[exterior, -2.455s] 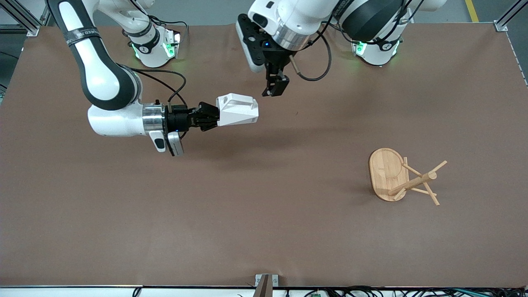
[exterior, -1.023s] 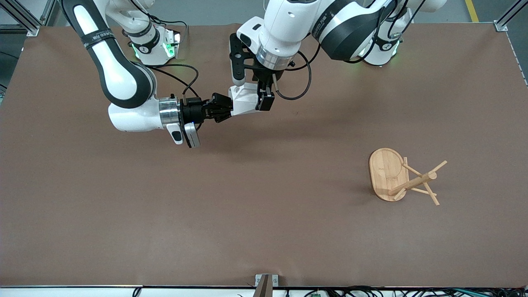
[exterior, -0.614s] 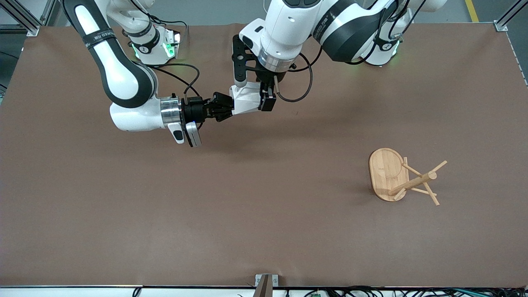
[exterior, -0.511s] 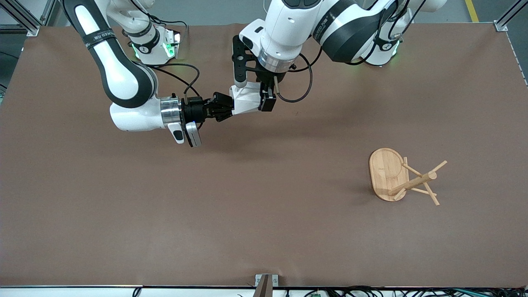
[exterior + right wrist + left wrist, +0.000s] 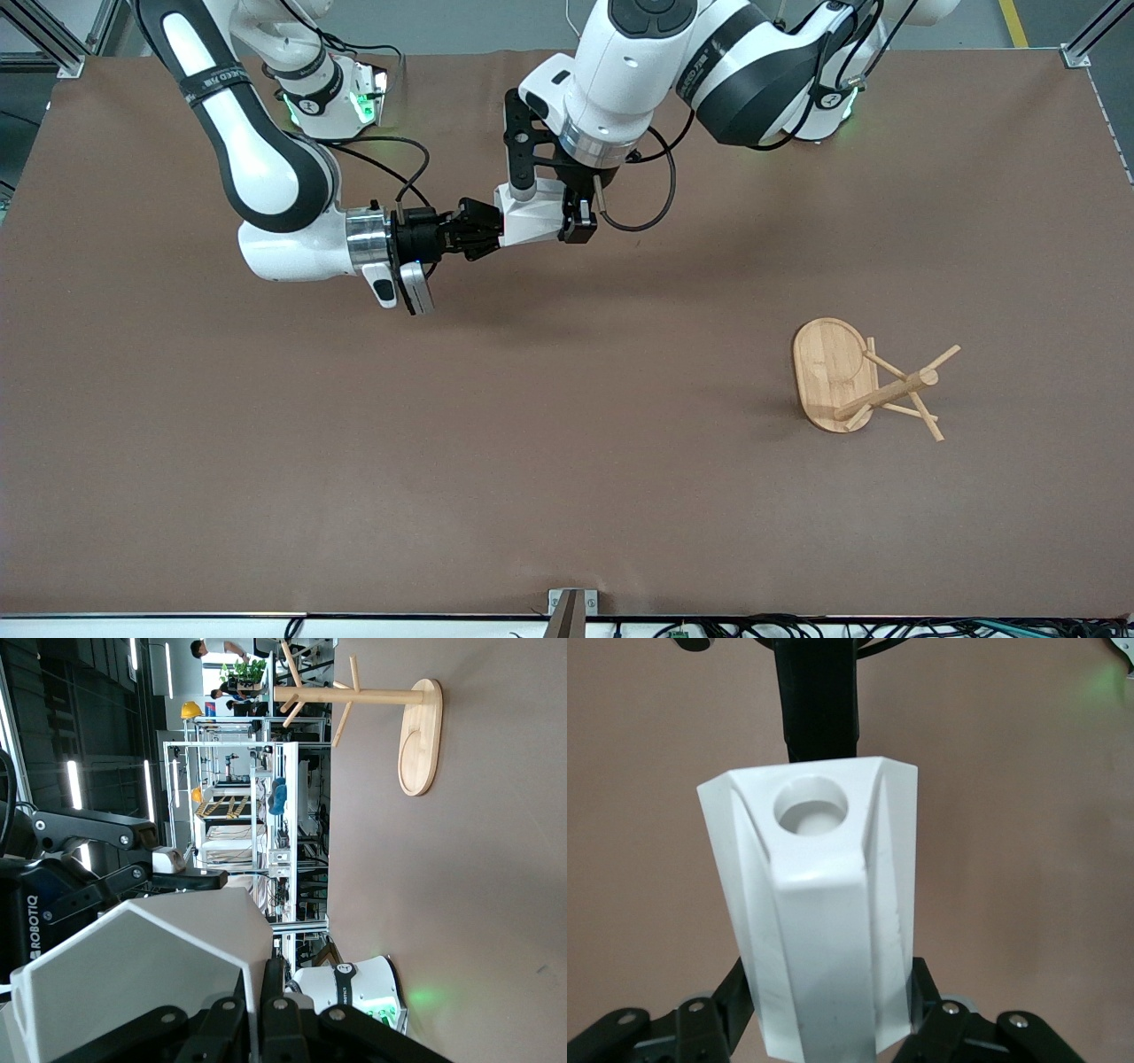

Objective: Hang cup on rack
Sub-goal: 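Open the right gripper and withdraw it while the left gripper holds the cup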

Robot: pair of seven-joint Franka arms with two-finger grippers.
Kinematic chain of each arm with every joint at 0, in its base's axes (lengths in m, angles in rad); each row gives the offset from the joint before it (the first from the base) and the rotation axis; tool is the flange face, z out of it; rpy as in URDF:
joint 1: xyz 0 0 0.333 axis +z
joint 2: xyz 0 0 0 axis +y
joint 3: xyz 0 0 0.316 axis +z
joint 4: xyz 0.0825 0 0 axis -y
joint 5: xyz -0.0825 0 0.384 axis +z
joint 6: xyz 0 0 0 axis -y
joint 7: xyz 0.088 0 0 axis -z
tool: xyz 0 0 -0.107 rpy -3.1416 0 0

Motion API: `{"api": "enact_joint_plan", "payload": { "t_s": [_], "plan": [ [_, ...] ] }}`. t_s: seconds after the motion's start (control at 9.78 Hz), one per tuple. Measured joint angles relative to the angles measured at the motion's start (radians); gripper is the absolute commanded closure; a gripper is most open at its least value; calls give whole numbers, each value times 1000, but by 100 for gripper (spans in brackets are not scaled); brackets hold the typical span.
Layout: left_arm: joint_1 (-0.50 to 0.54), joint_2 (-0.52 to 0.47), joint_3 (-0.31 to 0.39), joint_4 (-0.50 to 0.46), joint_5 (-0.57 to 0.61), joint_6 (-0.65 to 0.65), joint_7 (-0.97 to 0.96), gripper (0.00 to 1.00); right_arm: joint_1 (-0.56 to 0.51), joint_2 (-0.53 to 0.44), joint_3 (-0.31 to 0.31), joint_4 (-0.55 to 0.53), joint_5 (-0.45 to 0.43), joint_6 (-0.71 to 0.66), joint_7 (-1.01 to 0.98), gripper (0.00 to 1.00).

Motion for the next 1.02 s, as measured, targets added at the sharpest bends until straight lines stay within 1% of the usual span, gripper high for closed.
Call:
{"api": "enact_joint_plan", "payload": {
  "t_s": [0.1,0.2,0.31,0.41,0.92,1.02],
  "plan": [
    [0,0,0,0,0,0,0,93,0,0,0,0,0,0,0,100],
    [1,0,0,0,0,0,0,93,0,0,0,0,1,0,0,96],
    [1,0,0,1,0,0,0,93,0,0,0,1,2,1,1,20],
    [1,0,0,2,-1,-2,-3,93,0,0,0,1,3,0,1,0],
    [23,-14,-1,5,-3,-37,-58,93,-4,-19,-4,12,9,10,0,0],
    [28,-18,-1,5,-3,-45,-63,93,-10,-35,-7,12,3,49,0,0]
  ]
}}
